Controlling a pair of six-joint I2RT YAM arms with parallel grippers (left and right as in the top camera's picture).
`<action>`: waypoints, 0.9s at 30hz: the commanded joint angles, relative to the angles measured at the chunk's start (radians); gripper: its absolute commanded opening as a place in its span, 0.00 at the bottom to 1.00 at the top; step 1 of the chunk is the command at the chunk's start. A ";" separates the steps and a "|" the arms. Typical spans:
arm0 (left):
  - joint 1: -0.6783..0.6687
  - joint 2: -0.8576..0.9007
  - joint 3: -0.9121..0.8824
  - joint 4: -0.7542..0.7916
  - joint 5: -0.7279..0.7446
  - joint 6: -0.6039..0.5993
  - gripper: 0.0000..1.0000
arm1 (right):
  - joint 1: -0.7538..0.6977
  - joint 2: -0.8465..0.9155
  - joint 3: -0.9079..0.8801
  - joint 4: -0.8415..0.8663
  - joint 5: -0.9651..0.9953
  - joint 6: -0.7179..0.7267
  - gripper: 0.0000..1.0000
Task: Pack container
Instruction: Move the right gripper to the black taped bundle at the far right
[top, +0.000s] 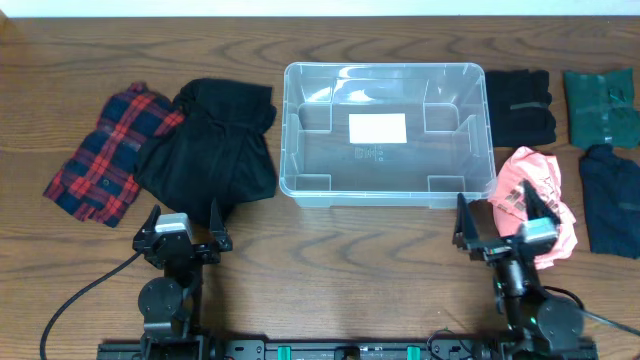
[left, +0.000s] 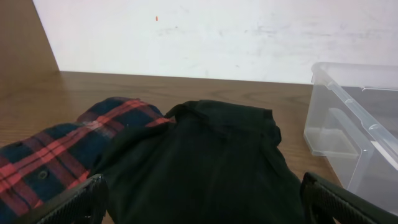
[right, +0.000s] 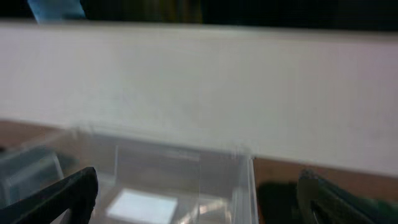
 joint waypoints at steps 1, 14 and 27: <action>0.005 -0.007 -0.030 -0.020 -0.004 -0.005 0.98 | 0.008 0.010 0.123 -0.022 -0.014 0.036 0.99; 0.005 -0.007 -0.030 -0.020 -0.004 -0.005 0.98 | 0.006 0.260 0.515 -0.206 0.127 0.036 0.99; 0.005 -0.007 -0.030 -0.021 -0.004 -0.005 0.98 | -0.033 0.620 0.976 -0.639 0.126 -0.160 0.99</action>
